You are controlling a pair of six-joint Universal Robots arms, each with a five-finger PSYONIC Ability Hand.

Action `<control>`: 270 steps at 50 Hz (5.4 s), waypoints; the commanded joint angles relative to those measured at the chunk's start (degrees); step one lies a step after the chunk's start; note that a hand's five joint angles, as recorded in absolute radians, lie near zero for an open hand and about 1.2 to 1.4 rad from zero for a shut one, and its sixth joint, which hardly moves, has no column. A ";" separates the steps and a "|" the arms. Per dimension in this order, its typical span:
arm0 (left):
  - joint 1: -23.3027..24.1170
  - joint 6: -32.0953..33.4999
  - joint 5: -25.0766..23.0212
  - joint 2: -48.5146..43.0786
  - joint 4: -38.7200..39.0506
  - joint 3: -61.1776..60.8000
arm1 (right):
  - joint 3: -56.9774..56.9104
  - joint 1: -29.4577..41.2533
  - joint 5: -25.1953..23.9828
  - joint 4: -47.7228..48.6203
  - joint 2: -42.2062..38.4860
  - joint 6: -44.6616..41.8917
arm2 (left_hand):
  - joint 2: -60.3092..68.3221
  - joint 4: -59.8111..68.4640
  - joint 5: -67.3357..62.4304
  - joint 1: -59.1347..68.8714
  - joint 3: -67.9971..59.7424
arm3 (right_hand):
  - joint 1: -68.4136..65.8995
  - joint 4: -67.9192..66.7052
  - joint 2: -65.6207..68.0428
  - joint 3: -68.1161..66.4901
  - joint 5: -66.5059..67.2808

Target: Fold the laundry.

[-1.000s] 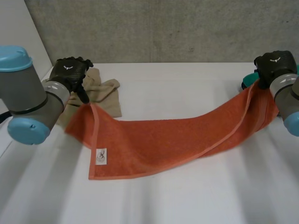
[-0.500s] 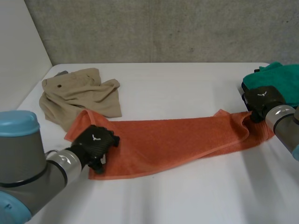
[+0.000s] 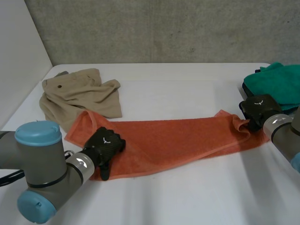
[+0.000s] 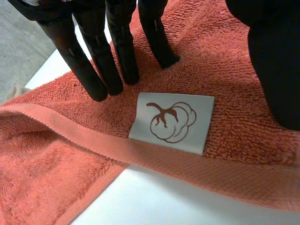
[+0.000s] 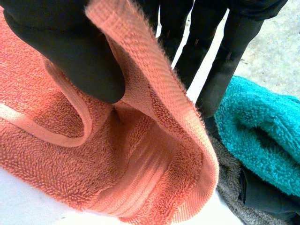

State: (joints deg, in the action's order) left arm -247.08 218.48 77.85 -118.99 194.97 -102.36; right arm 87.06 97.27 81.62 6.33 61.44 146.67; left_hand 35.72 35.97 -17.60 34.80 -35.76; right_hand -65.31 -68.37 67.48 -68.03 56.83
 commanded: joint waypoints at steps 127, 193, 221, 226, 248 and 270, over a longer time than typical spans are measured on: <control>-8.24 -17.65 2.76 10.88 -10.75 33.83 | -16.93 -5.68 -9.02 -0.52 9.23 21.91 | 44.28 44.03 -52.40 45.20 -44.24 | -14.69 -11.63 12.52 -11.97 13.17; -7.89 -13.78 5.39 4.82 -20.77 69.60 | -32.22 -7.53 -1.11 6.59 10.46 23.40 | 44.28 44.03 -52.40 45.20 -44.24 | -14.69 -11.63 12.52 -11.97 13.17; -13.87 4.58 1.08 12.28 -18.47 4.29 | -0.58 -11.92 -12.19 -23.18 3.59 -7.52 | 44.28 44.03 -52.40 45.20 -44.24 | -14.69 -11.63 12.52 -11.97 13.17; -13.87 11.25 2.66 20.28 -31.91 -3.18 | 3.19 -17.18 -12.10 -42.57 11.40 -21.64 | 44.28 44.03 -52.40 45.20 -44.24 | -14.69 -11.63 12.52 -11.97 13.17; -8.86 10.48 2.75 11.42 -35.45 15.68 | 0.93 -17.47 -13.95 -33.86 6.68 -18.54 | 44.28 44.03 -52.40 45.20 -44.24 | -14.69 -11.63 12.52 -11.97 13.17; -1.04 7.66 13.38 -16.10 -37.91 53.31 | -11.38 -9.73 -3.84 -16.88 -5.36 -8.33 | -14.37 -14.62 6.24 -13.44 14.40 | 49.77 52.84 -51.95 52.50 -51.29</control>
State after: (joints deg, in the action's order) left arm -249.61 225.79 88.04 -131.57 157.41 -54.12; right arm 77.66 86.02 75.06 -12.62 58.27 138.07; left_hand 65.32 65.97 -53.61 62.40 -65.70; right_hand -53.58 -57.43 54.83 -55.65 45.58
